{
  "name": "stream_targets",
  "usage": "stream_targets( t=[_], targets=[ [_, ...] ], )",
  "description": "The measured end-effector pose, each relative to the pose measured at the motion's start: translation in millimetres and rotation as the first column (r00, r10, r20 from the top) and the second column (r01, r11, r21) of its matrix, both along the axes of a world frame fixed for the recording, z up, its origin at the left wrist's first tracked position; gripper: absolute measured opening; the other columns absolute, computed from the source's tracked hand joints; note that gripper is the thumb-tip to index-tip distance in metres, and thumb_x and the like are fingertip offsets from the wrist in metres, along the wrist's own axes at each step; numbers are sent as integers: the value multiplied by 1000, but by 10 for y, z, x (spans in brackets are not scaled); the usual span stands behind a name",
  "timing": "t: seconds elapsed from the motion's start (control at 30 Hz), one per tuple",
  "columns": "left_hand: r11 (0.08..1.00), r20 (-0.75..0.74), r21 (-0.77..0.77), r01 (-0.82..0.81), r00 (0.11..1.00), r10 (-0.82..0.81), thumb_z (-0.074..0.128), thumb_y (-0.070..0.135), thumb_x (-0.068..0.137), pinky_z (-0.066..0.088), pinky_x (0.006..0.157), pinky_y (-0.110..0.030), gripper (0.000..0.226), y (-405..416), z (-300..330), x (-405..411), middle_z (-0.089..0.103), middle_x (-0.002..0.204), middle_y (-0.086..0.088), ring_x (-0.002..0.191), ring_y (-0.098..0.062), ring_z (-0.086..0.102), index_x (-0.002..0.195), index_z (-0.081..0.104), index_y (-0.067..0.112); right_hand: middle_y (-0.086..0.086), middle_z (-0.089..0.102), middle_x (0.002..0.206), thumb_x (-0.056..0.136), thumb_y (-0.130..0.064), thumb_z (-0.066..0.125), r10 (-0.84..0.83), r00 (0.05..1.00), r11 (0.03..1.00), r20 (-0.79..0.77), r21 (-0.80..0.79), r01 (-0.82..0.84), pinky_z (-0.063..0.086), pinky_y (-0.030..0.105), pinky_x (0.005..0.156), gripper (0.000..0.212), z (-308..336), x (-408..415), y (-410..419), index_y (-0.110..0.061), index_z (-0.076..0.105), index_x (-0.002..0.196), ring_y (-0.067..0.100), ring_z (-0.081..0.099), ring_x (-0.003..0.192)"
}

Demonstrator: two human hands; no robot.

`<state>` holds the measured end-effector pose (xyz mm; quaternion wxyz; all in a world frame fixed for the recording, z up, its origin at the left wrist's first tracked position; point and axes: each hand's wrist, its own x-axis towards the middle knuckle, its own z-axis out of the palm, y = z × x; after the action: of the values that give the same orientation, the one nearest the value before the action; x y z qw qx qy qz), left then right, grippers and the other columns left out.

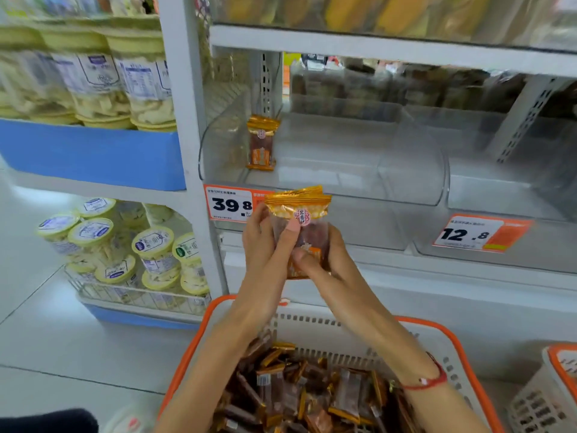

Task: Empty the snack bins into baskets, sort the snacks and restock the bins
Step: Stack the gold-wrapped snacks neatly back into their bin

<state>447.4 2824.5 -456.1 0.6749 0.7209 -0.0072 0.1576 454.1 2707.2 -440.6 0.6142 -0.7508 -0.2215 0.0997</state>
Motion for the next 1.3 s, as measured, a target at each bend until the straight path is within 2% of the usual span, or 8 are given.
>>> stream_targets(
  t=[0.17,0.27,0.43,0.63,0.77,0.97,1.17,1.3],
  targets=[
    [854,378,80,-515,808,451,36,60,88,22,111,-13,51,305,479,303,37,142,10,136,-3,29,130,48,34,-15,66,110,93,-27,59,-49,995,994,-89,96,57,48,17,87,42,631,446,93,-21,46,133,-5,63,94],
    [645,441,189,-741,651,618,41,48,98,10,114,-17,60,718,503,493,28,154,1,143,-10,20,149,32,18,9,69,115,91,-25,62,-37,979,997,-198,62,51,48,39,100,40,893,875,210,-9,55,127,21,66,103],
    [453,574,464,-761,648,500,38,40,100,11,121,-36,67,1132,493,912,14,161,-7,149,-17,9,154,15,9,5,68,109,89,-16,67,-12,982,1000,-186,-29,6,53,28,83,22,945,1575,494,-15,57,109,16,65,91],
    [524,650,336,-783,595,473,39,19,92,12,119,-26,64,1140,368,1136,16,161,-6,149,-13,11,152,23,4,1,56,116,80,-15,78,-29,989,963,-145,-268,-11,46,18,63,66,540,2311,974,-10,31,127,8,56,96],
    [542,634,349,-765,618,465,44,18,86,17,120,-35,71,1132,354,1140,15,160,-6,149,-18,13,151,22,1,-2,64,99,73,-3,81,-15,998,946,-63,-323,-6,54,26,76,41,356,2597,1163,-16,60,106,15,61,98],
    [556,634,311,-771,604,483,49,12,83,19,119,-35,74,1108,359,1151,17,158,-5,148,-18,16,151,23,2,-5,56,103,71,-16,85,-113,993,931,36,-345,119,45,17,69,54,292,2648,1173,-15,57,117,12,53,96],
    [529,643,338,-778,602,474,54,10,81,22,119,-40,77,1110,356,1127,16,157,-2,148,-16,15,151,22,2,9,60,105,75,-5,81,-226,926,964,-301,-207,167,56,21,60,58,339,2640,1219,-5,45,121,18,64,83],
    [524,647,338,-782,597,474,52,15,83,21,119,-36,76,1115,350,1128,17,158,-6,148,-15,14,151,23,2,9,66,102,75,-6,81,-274,927,945,-256,-252,209,57,21,58,40,291,2674,1352,-3,58,108,15,65,71]
  ],
)
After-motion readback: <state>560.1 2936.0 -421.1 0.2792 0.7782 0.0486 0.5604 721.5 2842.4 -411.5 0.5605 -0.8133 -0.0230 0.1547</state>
